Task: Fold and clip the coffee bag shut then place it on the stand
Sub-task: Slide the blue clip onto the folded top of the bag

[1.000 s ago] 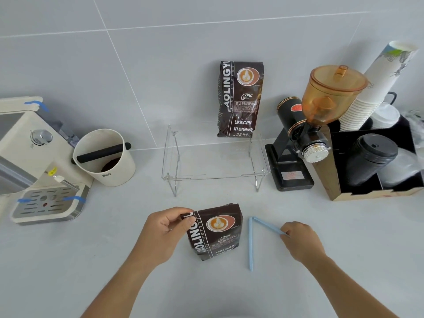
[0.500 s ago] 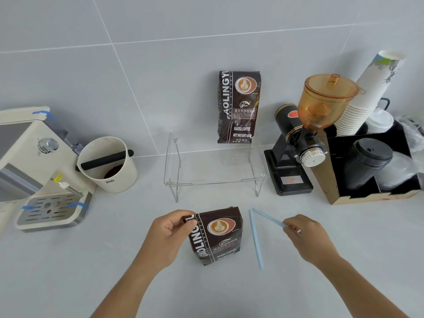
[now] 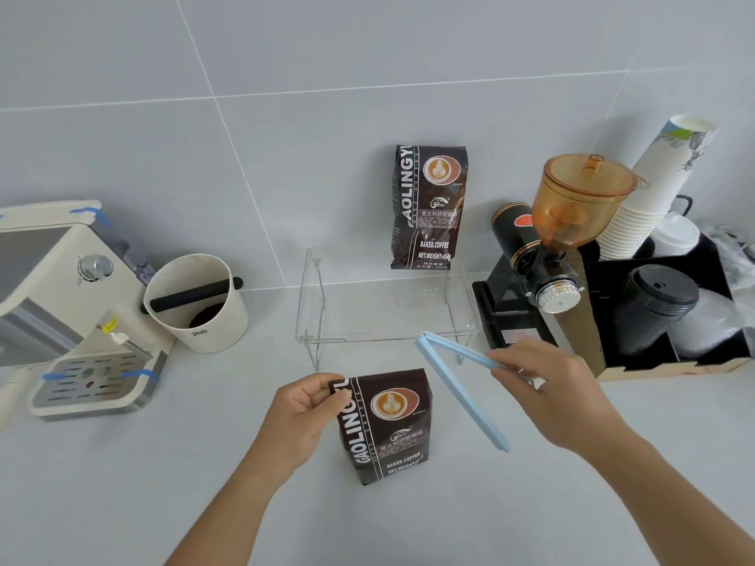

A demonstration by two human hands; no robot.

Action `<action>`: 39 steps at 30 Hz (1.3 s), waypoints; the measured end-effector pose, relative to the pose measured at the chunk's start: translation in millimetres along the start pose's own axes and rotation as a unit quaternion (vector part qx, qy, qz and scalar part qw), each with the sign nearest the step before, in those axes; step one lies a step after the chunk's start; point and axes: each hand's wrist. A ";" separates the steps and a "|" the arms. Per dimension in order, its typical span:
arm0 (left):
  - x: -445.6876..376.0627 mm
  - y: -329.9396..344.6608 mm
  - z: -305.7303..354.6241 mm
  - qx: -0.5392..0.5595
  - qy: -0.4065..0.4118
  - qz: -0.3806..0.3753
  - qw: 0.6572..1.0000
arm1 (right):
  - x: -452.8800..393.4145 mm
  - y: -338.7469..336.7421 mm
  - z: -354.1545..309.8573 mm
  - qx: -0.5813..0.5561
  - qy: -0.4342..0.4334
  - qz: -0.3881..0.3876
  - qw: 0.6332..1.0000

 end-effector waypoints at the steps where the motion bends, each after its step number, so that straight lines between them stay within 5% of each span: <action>1: -2.1 -0.9 0.9 0.000 -0.007 -0.001 1.000 | -3.9 -0.6 -4.4 -0.001 -0.011 -0.004 1.000; 8: -20.4 2.6 12.4 -0.007 -0.050 -0.053 0.997 | -32.5 8.6 -28.4 0.010 -0.096 -0.064 0.993; 19: -21.6 -2.0 11.9 -0.044 -0.050 -0.026 0.997 | -74.0 26.4 -44.1 0.035 -0.145 -0.156 0.976; 32: -12.7 2.0 6.8 0.028 -0.019 0.019 0.999 | -92.6 35.1 -55.0 -0.010 -0.124 -0.232 0.965; 39: -10.9 -0.3 -0.2 -0.051 0.030 0.035 0.998 | -91.8 36.4 -53.1 -0.007 -0.085 -0.274 0.958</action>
Point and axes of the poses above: each hand's wrist, its own x-axis away from the middle knuckle, its own y-axis out of the palm, z = x × y, and after that the axes turned 15 degrees about x, right-handed
